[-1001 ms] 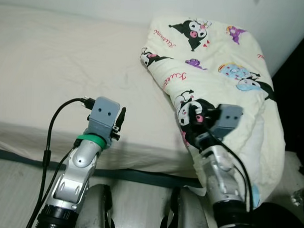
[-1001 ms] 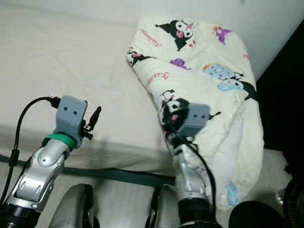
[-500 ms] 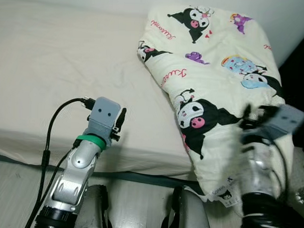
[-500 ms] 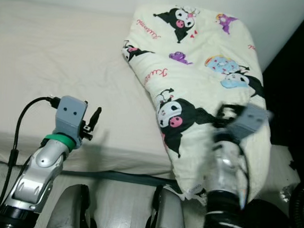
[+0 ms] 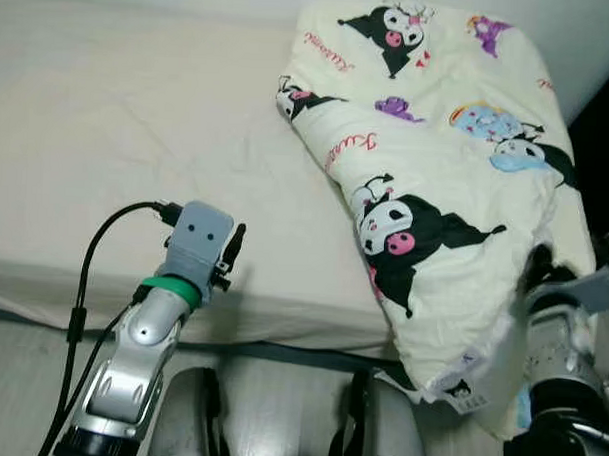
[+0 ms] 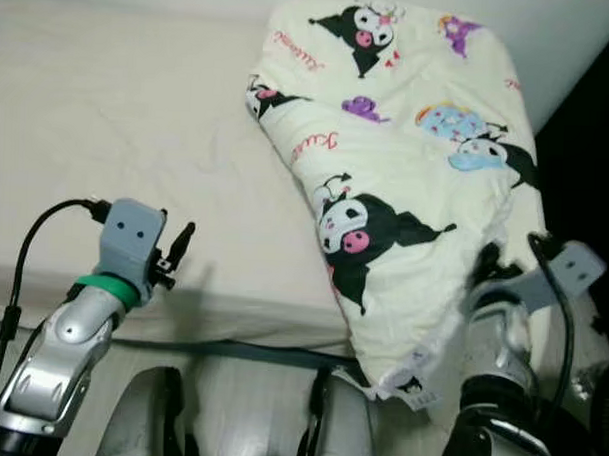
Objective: Clean up the room
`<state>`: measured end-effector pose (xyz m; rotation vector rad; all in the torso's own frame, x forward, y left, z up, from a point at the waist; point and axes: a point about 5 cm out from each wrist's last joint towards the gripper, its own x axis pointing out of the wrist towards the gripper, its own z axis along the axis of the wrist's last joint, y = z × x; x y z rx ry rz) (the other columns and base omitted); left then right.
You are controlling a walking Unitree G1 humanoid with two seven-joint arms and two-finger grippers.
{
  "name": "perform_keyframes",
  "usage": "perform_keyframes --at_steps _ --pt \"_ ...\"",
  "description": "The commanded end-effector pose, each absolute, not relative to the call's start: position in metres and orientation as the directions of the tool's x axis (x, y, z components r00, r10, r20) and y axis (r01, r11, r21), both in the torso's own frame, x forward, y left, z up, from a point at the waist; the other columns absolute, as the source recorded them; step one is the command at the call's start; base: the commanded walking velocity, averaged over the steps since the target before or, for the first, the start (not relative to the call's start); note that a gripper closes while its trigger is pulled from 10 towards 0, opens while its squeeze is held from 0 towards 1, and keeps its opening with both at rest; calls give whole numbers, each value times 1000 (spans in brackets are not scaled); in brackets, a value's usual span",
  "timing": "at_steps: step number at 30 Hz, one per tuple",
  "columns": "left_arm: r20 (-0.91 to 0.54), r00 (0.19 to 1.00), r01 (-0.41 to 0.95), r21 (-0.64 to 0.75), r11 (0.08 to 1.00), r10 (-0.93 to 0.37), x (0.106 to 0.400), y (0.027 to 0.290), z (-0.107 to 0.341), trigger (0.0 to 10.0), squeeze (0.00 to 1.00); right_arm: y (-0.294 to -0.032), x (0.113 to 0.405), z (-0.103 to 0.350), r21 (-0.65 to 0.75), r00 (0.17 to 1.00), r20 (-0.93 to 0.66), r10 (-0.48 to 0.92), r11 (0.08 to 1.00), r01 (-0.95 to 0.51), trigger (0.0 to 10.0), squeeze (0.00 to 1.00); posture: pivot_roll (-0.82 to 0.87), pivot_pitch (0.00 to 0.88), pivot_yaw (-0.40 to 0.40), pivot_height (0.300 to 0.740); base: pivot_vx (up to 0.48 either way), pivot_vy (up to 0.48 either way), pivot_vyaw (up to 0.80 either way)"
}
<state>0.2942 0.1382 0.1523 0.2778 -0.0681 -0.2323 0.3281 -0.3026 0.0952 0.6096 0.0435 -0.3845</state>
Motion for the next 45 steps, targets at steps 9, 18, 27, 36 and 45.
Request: perform_keyframes --at_steps 9,18,27,36,45 --pt "16 976 205 292 934 -219 293 143 153 10000 0 -168 362 95 615 928 -94 361 754 -231 10000 0 151 163 85 585 0 0 0" --pt "79 974 179 296 938 -211 308 145 174 10000 0 -50 295 109 456 229 -3 973 205 -866 10000 0 126 157 86 585 0 0 0" --pt "147 971 138 309 941 -191 318 179 207 10000 0 -108 262 76 559 298 -186 936 350 -751 10000 0 97 164 45 585 0 0 0" --pt "121 978 110 391 914 -170 317 206 208 10000 0 -142 256 107 587 542 -108 834 493 -642 10000 0 74 167 48 585 0 0 0" --pt "123 947 234 370 899 -297 317 167 201 10000 0 -128 234 169 428 203 21 979 175 -887 10000 0 65 134 11 585 0 0 0"
